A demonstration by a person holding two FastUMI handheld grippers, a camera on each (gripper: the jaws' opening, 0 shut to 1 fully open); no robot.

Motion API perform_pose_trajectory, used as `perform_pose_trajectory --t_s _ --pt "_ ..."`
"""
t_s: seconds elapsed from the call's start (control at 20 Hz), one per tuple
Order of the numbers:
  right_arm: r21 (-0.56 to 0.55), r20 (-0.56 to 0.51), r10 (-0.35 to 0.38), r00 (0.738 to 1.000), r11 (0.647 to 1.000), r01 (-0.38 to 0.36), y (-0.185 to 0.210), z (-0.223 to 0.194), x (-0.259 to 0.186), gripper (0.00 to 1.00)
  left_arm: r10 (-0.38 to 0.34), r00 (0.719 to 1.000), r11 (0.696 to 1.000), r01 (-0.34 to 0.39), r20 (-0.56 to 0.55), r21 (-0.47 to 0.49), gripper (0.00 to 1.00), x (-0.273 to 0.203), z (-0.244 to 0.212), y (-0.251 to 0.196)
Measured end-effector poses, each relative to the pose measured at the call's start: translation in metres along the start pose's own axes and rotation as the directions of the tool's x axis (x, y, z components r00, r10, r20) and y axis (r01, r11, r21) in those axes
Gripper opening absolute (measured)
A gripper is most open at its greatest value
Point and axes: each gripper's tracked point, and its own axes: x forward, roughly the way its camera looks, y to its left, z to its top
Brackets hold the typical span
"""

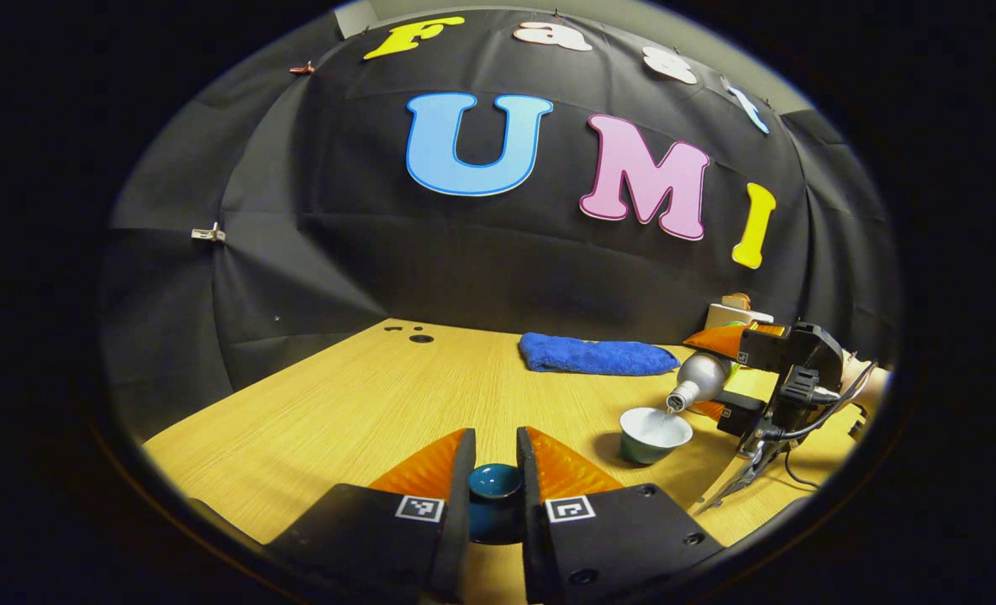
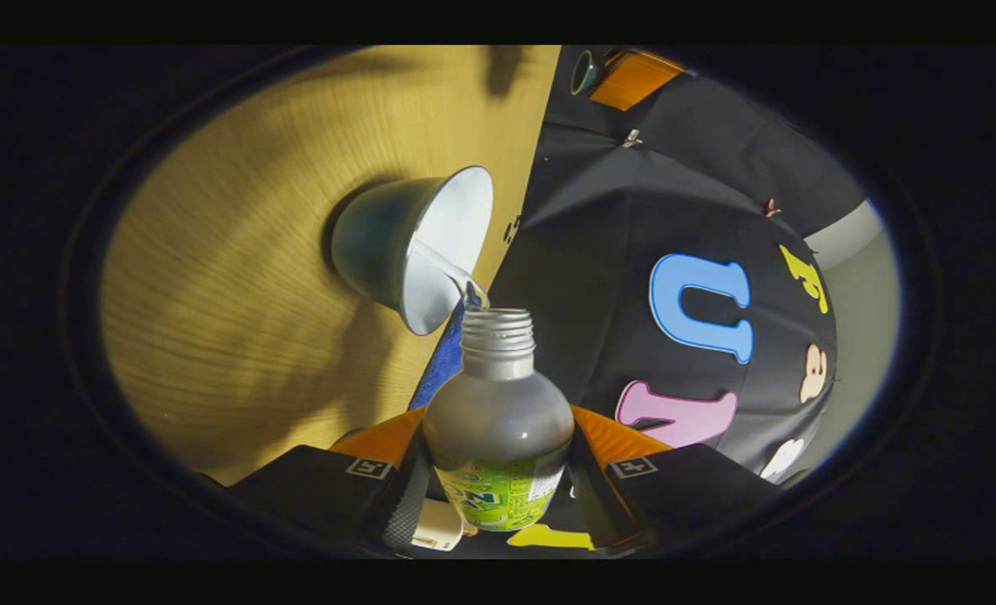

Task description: Open the teacup lid with one hand, grasp the water bottle and pour water into the teacup with the other hand; after pouring, place the water bottle on the coaster and then close the teacup lid.

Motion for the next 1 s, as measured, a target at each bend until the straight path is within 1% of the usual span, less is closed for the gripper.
perform_pose_trajectory --t_s 0.05,0.1,0.15,0.2,0.25,0.3,0.35,0.45,0.65,1.0 --pt "-0.003 0.000 -0.001 1.000 1.000 0.001 0.000 -0.001 0.000 0.78 0.000 1.000 1.000 0.000 0.002 0.003 0.30 -0.001 0.002 0.000" --pt "-0.008 0.002 -0.002 1.000 1.000 0.002 0.000 -0.002 0.000 0.81 -0.001 1.000 1.000 0.001 0.006 0.007 0.30 0.000 0.003 -0.001" --pt "-0.013 0.000 -0.004 1.000 1.000 0.004 -0.001 -0.001 -0.001 0.78 -0.003 1.000 1.000 0.003 0.008 0.010 0.29 0.001 0.004 -0.002" --pt "-0.019 0.003 -0.002 1.000 1.000 0.002 -0.002 -0.001 0.000 0.78 -0.003 1.000 1.000 0.003 0.009 0.011 0.33 0.001 0.005 -0.002" --pt "-0.025 0.005 -0.002 1.000 1.000 0.002 -0.003 -0.001 0.002 0.78 -0.005 1.000 1.000 0.005 0.009 0.011 0.29 0.001 0.004 -0.002" --pt "-0.032 0.010 -0.002 1.000 0.999 0.002 -0.003 0.000 0.001 0.78 -0.008 1.000 1.000 0.008 0.007 0.009 0.29 0.002 0.003 -0.004" --pt "-0.045 0.017 -0.003 1.000 0.999 0.004 -0.004 0.002 0.001 0.78 -0.009 1.000 1.000 0.009 0.006 0.007 0.32 0.003 0.003 -0.004" --pt "-0.069 0.027 -0.009 1.000 0.998 0.011 -0.007 0.004 0.001 0.78 -0.009 1.000 1.000 0.009 0.004 0.005 0.30 0.002 0.002 -0.003" --pt "-0.115 0.043 -0.012 0.999 0.993 0.017 -0.012 0.006 0.003 0.78 -0.004 1.000 1.000 0.004 0.003 0.005 0.30 0.001 0.001 -0.001" --pt "-0.150 0.063 -0.021 0.998 0.988 0.030 -0.016 0.008 0.003 0.78 -0.013 1.000 1.000 0.012 0.009 0.011 0.30 0.001 0.004 -0.003"
